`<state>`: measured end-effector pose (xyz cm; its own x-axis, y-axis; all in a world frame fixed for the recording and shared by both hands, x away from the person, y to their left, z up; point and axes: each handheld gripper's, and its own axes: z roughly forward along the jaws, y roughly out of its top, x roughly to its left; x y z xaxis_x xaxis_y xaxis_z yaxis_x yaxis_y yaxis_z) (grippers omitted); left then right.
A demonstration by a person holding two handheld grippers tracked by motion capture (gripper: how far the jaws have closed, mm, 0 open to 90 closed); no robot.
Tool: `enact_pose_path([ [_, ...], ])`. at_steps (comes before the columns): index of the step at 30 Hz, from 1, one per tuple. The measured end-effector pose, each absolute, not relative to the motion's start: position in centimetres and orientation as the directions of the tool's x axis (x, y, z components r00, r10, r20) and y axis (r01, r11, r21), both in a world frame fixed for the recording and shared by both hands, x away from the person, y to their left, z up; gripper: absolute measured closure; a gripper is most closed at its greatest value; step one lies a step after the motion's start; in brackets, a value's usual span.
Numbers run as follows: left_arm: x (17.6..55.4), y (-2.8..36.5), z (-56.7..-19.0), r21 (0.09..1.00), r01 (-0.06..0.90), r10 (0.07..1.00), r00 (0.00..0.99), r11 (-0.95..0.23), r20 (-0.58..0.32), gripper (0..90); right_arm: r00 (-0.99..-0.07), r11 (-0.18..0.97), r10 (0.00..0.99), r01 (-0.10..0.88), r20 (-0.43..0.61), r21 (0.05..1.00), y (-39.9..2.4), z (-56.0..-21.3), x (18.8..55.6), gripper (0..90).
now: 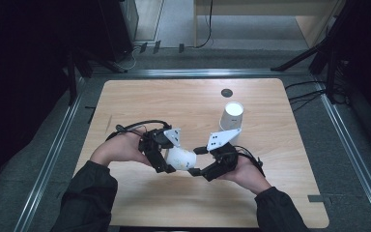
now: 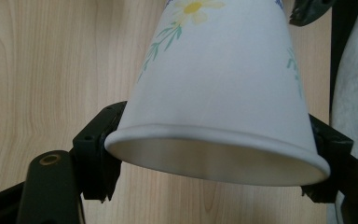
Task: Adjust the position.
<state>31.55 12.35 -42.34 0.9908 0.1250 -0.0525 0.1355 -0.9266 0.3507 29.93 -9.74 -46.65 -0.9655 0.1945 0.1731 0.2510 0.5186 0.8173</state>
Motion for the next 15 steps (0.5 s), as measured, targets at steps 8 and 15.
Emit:
enact_pose_path([
  [8,31.2,11.9,-42.7,0.311,0.122,0.104,0.992,-0.942,-0.074,22.5,-0.966,0.539,0.183,0.256,0.185,0.803,-8.4,-47.4,30.0,24.8],
  [15,31.1,11.5,-43.1,0.298,0.12,0.1,0.992,-0.947,-0.082,22.5,-0.972,0.563,0.164,0.234,0.171,0.793,-7.6,-48.0,29.8,27.0],
])
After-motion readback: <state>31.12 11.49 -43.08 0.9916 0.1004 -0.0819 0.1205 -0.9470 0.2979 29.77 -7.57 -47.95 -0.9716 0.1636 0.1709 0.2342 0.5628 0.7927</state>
